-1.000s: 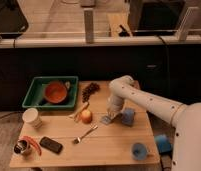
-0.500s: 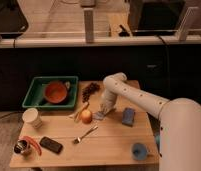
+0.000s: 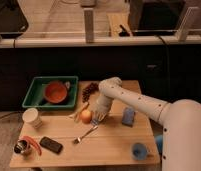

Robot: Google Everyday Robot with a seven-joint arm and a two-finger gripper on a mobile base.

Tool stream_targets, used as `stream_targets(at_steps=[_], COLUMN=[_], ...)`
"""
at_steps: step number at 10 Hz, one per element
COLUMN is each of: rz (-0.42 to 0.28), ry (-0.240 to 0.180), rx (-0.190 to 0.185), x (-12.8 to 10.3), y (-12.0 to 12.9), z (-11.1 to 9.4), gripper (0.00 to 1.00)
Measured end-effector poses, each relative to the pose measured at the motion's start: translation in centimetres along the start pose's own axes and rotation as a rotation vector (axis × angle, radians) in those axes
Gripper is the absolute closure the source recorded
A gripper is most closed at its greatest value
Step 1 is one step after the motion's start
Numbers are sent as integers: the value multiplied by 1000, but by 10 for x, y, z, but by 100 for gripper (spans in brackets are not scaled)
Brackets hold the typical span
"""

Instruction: Wipe table surface with towel

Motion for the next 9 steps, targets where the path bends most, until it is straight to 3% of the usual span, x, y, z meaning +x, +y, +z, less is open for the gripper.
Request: stream_targets(at_steps=[2,5,8,9], rz=[27,116,197,203], ry=[-6,23,76,95], rx=[2,-7,-18,-12], x=[-11,-2,32,48], y=[24,70,102,98], z=[-7,-27,-44,-48], gripper=[100,100,100,100])
